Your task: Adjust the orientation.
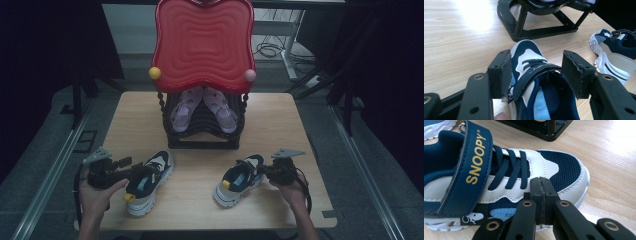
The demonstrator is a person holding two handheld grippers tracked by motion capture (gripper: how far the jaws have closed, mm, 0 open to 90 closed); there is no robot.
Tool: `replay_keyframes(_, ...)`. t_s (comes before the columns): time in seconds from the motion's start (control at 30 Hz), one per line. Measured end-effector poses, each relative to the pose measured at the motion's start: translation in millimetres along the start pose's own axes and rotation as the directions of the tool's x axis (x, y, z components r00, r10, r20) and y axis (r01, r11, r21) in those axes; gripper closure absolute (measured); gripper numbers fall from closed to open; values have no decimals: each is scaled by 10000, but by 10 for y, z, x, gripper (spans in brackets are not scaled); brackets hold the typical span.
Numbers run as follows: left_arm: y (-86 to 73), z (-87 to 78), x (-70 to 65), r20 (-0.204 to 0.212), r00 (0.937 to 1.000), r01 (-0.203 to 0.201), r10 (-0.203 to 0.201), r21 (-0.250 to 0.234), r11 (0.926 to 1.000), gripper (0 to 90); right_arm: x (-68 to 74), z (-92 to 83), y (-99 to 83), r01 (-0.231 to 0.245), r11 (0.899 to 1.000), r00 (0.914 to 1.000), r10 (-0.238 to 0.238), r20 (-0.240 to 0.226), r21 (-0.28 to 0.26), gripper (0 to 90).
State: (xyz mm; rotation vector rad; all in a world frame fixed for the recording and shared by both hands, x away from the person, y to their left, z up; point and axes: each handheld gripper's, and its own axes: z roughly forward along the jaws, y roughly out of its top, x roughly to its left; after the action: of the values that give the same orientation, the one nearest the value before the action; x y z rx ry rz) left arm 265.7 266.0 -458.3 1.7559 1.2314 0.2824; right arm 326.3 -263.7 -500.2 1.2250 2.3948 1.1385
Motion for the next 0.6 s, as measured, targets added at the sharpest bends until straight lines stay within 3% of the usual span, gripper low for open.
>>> replay_keyframes(0.27, 0, -13, 7, -9, 10000, 12, -12, -21, 10000, 418, 13, 37, 47, 123, 9999, 9998, -123, 161, 23, 900)
replay_keyframes(0.6, 1, -23, 15, -2, 10000, 8, -8, -39, 10000, 419, 116, -192, 35, 179, 9984, 9997, -170, 176, -531, 900)
